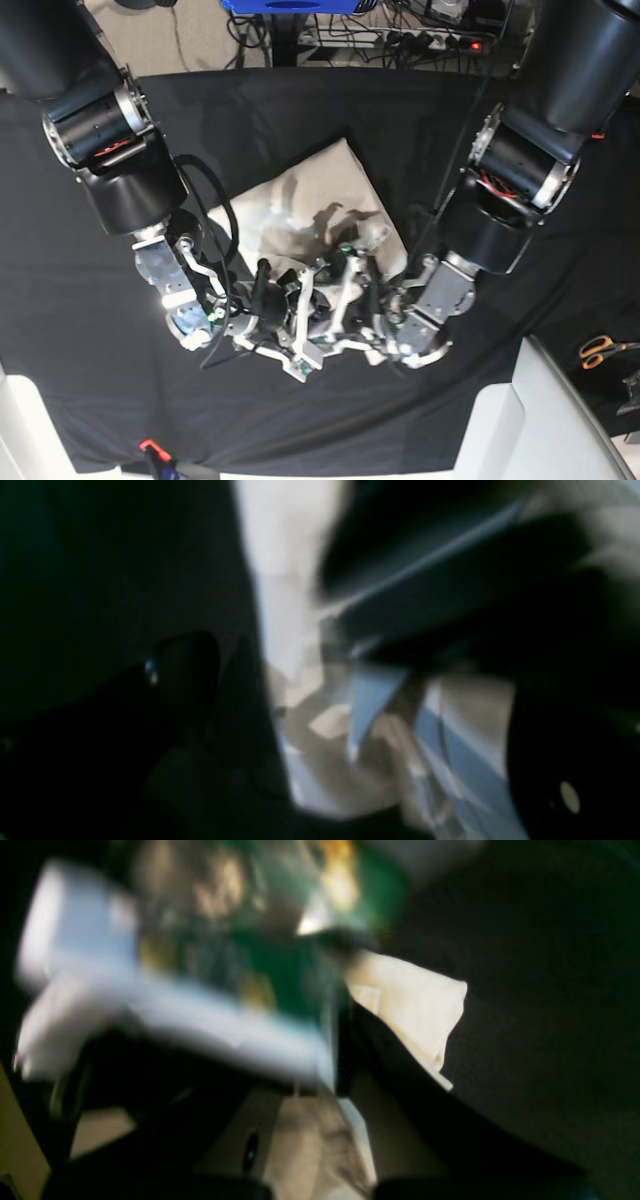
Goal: Fold the T-shirt properly
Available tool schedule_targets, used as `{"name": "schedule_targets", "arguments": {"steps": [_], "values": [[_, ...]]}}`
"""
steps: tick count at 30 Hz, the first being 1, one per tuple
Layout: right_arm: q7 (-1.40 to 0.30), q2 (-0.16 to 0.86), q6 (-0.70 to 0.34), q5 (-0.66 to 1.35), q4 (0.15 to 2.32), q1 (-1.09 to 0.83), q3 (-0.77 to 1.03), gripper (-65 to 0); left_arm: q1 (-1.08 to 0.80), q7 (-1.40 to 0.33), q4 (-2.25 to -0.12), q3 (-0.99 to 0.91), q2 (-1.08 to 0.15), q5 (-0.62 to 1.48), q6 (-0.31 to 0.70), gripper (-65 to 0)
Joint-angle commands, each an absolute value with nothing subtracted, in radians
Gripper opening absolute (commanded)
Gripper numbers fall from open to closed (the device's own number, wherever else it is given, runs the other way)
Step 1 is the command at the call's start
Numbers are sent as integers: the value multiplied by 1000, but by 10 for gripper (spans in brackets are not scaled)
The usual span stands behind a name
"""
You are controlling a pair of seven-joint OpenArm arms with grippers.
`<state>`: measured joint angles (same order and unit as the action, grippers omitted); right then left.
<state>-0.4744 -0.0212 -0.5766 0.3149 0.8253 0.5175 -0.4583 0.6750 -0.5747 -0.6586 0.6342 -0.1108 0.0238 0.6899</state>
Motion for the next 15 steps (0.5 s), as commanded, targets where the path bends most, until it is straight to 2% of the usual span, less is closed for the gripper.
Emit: {"name": "schedule_targets", "arguments": {"steps": [1,7,15], "values": [[-455,-27,-581,332,851,552,-456,-606,707,-567,-673,631,-117,25,694,-31],[-464,-16,-581,332,967,509,-456,-606,708,-565,-687,628,-151,25,694,-31],[-664,24,-575,332,1176,447,-453,-606,717,-562,-705,624,-163,27,670,-31]]}}
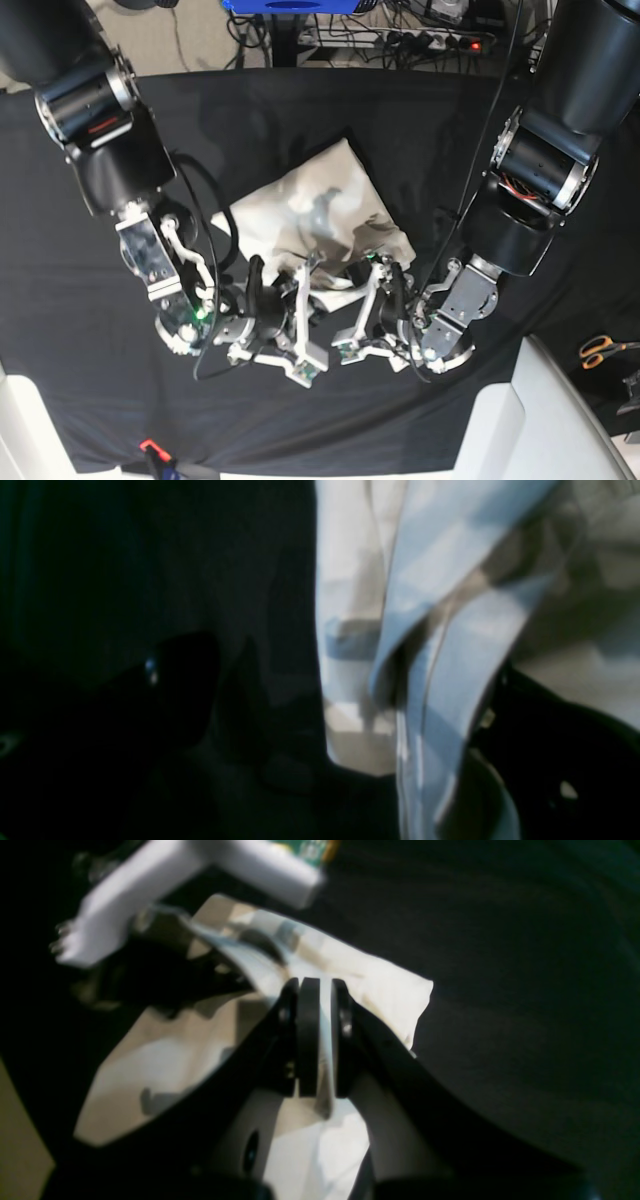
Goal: Fold the T-shirt properly
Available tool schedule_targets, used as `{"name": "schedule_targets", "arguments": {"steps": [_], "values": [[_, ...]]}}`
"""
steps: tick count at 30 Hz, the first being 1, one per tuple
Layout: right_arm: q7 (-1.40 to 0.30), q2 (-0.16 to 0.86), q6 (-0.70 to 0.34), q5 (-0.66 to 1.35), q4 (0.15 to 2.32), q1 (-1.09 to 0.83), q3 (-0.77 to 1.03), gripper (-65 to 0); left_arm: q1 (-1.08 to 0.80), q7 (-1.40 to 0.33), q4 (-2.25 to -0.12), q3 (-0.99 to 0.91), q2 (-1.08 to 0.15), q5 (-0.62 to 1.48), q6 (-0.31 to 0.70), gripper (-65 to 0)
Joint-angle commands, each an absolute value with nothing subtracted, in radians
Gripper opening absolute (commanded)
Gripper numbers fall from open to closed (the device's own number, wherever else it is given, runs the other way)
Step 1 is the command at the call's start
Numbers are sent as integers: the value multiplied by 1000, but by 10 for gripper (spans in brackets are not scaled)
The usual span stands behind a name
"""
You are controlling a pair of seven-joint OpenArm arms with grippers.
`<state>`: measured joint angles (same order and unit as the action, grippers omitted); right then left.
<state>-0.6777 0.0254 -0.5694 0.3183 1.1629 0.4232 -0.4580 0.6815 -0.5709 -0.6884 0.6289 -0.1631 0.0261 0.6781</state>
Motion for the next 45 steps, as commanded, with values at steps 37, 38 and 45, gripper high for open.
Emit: {"name": "schedule_targets", "arguments": {"steps": [37,38,45], "values": [[-855,110,-573,329,1481,174,-314,-609,641,-516,-704,205,-179,228,628,-33],[-855,111,-573,329,1478,174,-314,-609,645,-518,-704,205,-185,263,628,-33],[-855,145,-573,329,1492,143,-312,-611,578,-723,-935,206,-259,616,622,-118]]}}
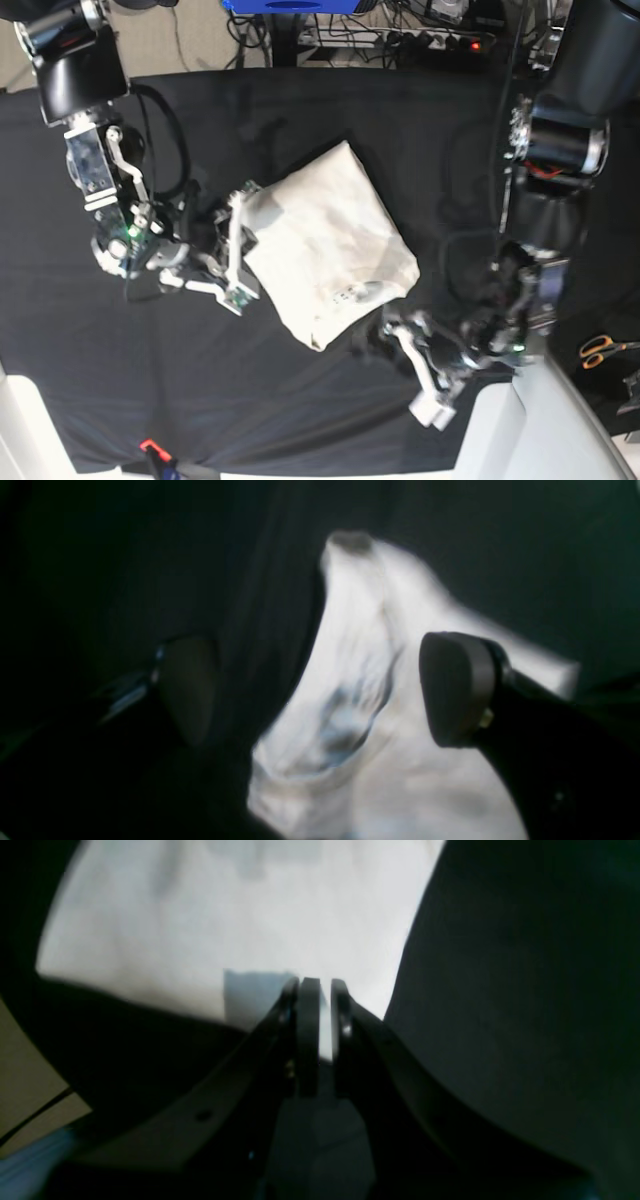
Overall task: Fold the T-shirt properly
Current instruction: 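Open both grippers and lift them off the shirt, then press and smooth the shirt's folded edge with the left gripper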
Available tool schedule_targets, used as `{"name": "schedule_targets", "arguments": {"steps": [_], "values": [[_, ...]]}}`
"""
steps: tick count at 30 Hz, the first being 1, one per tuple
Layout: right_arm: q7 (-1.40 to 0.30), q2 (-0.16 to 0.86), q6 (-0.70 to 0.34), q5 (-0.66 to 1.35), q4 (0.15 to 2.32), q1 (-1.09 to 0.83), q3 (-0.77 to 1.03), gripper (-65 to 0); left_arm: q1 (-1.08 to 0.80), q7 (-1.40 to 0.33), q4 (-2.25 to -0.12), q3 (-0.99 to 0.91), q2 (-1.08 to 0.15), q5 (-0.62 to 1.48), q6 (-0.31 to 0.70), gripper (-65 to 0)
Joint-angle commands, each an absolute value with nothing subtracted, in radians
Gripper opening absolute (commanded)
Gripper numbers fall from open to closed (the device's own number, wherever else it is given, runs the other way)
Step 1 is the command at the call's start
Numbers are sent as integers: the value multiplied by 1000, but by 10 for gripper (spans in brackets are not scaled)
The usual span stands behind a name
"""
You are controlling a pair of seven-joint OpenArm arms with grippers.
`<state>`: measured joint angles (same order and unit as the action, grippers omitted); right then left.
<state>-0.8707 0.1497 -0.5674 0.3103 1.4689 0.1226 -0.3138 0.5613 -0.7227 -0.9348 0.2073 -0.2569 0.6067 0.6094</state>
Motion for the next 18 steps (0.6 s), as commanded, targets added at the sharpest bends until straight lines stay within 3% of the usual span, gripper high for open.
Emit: {"name": "schedule_targets", "arguments": {"steps": [1,5,6,11,18], "values": [[-855,153,-573,329,1495,134,-311,-611,532,-736,-1020,206,-277,625,613,-202],[-846,177,-573,329,1508,77,-193,-611,332,-739,-1313,205,-312,613,446,-609],[-846,179,-573,329,1508,64,-140,-609,274,-736,-1369,205,-321,607,403,-650],[-846,179,-579,331,1509,13,28,-608,62,-731,-1520,203,-341,604,334,-650],[-820,179,-579,331,1509,1,-64,-612,-58,-647,-1612,216,-252,602,331,-650]]}}
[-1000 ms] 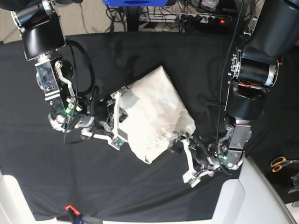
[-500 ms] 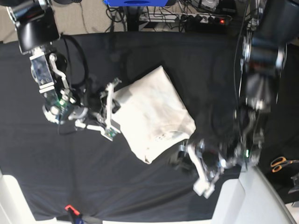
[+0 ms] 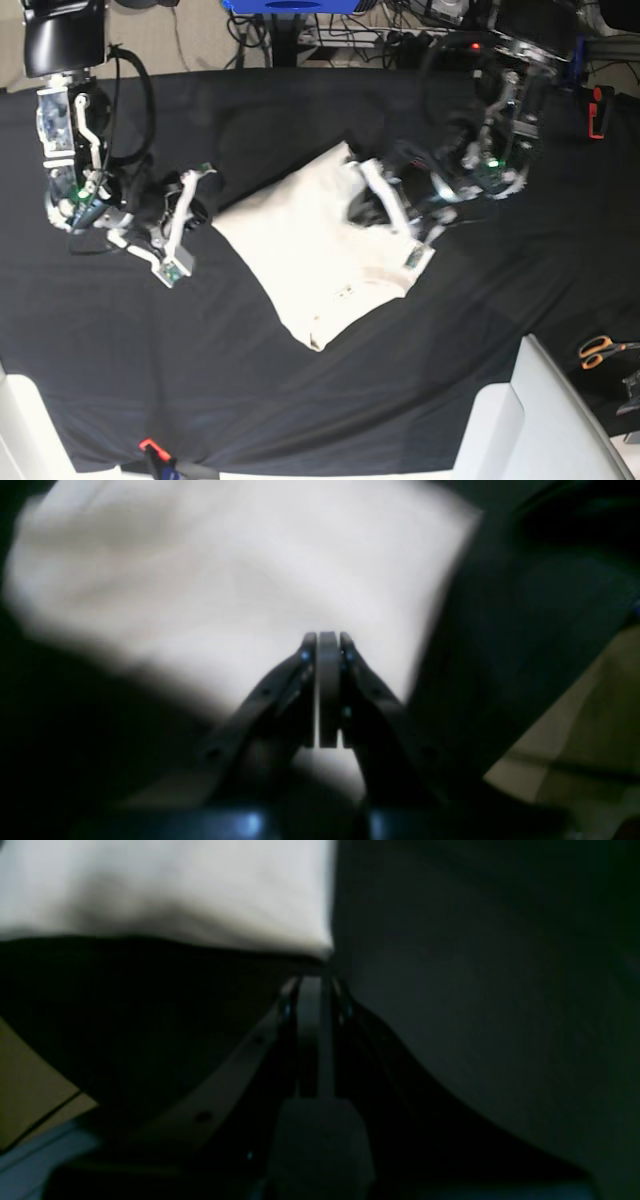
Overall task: Fold the T-shirt properly
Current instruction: 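Press and smooth the shirt's folded edge with the left gripper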
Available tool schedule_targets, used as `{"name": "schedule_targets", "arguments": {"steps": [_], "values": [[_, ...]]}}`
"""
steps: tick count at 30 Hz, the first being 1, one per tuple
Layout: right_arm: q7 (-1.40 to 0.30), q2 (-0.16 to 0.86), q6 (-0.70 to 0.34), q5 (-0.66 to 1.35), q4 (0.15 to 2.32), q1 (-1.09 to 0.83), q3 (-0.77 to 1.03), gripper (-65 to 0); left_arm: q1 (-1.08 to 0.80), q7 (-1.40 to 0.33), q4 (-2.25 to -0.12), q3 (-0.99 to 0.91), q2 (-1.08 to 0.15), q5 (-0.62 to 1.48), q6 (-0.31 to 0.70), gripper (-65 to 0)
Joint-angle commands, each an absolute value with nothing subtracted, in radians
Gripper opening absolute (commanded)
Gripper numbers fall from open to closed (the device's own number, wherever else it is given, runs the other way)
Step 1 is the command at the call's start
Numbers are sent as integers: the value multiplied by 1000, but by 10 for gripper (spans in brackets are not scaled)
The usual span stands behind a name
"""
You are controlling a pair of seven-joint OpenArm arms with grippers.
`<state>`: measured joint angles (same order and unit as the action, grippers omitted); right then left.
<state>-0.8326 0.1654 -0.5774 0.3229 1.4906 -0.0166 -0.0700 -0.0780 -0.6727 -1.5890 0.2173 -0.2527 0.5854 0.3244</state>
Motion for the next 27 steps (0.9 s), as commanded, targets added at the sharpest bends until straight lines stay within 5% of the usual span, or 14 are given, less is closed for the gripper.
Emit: {"name": "schedule_targets", "arguments": {"steps": [1,10,19,27], "values": [[-819,179,-579,331,1509,1,-65,-612,-56,-642,-1609,216,-229,601,331,-650],[-811,179,-579,331,1523,-70,-38,-612,-47,-641,-1508,262,-68,328,334,-650],[-811,180,-579,331,1580,-108,-10,-612,-68,-636,-1372,361,-96,271,331,-650],[-811,180,-579,331,1580,-113,-10,-612,-120,-644,-1557,361,-150,277,329,-650]]}}
